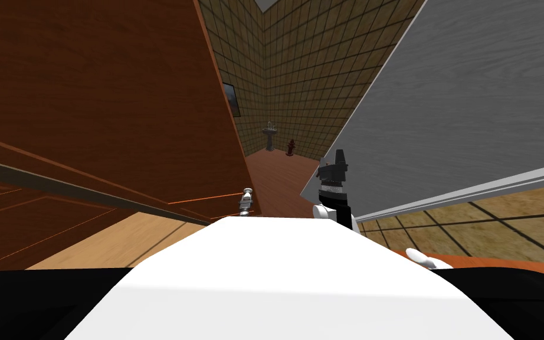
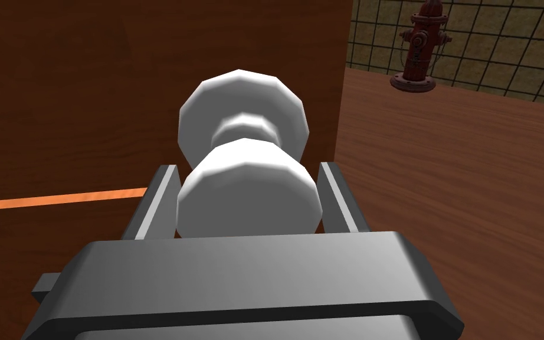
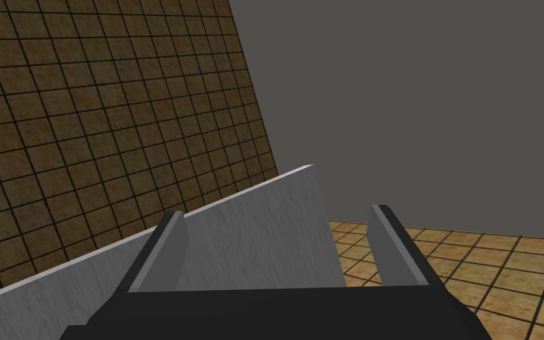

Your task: Push the door open

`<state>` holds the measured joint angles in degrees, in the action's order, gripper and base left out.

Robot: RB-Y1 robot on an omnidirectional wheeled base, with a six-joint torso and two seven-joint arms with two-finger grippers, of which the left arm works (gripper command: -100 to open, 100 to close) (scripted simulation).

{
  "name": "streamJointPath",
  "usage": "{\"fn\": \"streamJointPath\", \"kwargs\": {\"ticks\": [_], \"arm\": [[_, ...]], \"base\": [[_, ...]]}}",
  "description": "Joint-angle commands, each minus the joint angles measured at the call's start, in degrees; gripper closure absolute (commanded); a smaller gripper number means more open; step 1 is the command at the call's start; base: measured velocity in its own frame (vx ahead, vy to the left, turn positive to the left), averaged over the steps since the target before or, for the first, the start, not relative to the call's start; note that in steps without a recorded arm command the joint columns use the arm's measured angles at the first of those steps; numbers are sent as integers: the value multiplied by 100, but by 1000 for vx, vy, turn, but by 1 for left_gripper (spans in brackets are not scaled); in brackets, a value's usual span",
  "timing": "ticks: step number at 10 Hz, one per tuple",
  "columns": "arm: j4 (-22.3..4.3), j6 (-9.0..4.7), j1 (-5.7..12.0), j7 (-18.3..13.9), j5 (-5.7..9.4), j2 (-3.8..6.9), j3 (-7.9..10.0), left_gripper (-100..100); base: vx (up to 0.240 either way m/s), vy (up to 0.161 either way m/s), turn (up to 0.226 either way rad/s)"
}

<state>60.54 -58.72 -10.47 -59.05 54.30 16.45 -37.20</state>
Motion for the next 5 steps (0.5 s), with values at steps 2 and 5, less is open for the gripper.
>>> {"fn": "streamJointPath", "kwargs": {"ticks": [2, 5], "arm": [[-53, 172, 107, -52, -182, -152, 402, 100], [-153, 280, 178, -111, -306, -266, 748, 100]], "base": [[22, -20, -19], [25, -15, -19]]}}
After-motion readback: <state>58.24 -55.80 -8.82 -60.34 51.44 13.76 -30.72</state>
